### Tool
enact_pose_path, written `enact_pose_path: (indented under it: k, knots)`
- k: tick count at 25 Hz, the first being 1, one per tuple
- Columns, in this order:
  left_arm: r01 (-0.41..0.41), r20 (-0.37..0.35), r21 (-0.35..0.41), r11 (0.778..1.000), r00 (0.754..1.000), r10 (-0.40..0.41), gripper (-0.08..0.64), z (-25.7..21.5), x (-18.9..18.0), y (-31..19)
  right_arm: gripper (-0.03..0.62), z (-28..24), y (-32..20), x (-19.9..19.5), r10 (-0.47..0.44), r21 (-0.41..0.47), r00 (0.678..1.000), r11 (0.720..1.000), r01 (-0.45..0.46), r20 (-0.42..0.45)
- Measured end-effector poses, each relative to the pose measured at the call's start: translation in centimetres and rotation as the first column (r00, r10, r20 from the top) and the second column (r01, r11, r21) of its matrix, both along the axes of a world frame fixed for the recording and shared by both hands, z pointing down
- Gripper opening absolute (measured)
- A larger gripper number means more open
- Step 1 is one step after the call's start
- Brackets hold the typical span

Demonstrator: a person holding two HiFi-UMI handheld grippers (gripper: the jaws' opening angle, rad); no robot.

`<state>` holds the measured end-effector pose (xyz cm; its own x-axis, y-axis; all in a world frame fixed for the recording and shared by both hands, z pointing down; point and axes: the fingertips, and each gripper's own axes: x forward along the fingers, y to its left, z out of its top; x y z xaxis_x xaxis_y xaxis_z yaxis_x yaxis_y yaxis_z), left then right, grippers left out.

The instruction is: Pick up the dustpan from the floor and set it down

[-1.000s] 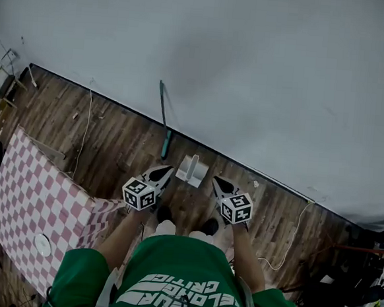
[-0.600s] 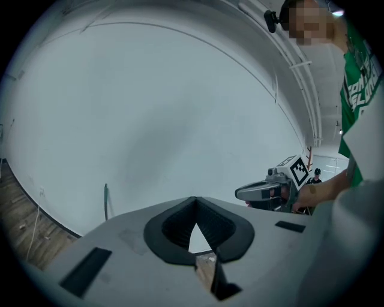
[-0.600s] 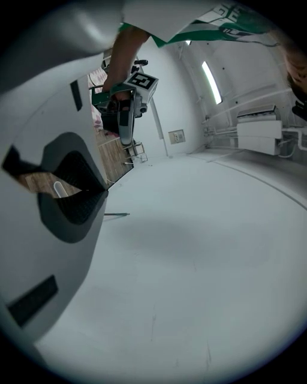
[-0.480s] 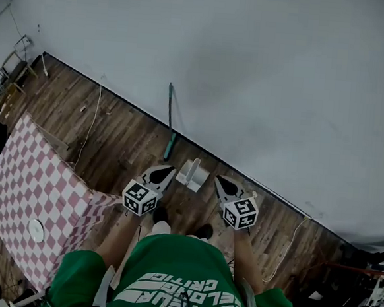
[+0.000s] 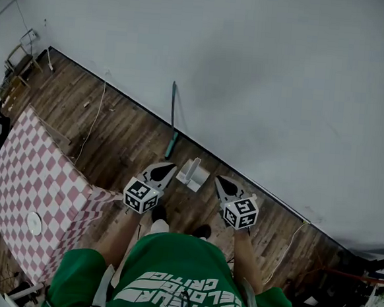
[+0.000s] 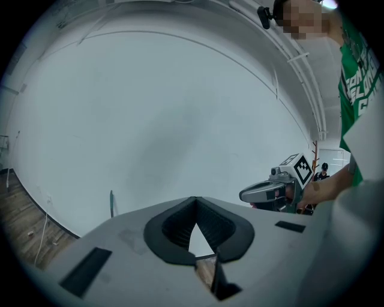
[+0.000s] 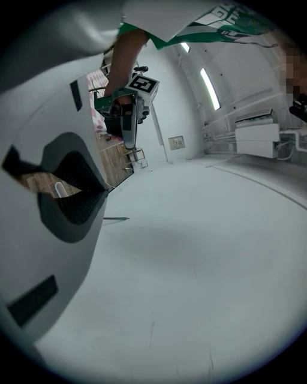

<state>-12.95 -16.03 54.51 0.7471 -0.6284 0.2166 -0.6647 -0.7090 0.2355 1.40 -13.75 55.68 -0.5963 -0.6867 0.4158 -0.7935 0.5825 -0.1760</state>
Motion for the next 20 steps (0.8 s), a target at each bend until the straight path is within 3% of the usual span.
enact_pose_path:
  k: [20]
  knots:
    - [0.016, 0.005, 0.012, 1.000, 1.000, -0.016, 0.003, 0.07, -0.71, -0.62, 0.008, 0.02, -0.68, -0.10, 0.005, 0.008, 1.000, 1.000, -0.005, 0.014]
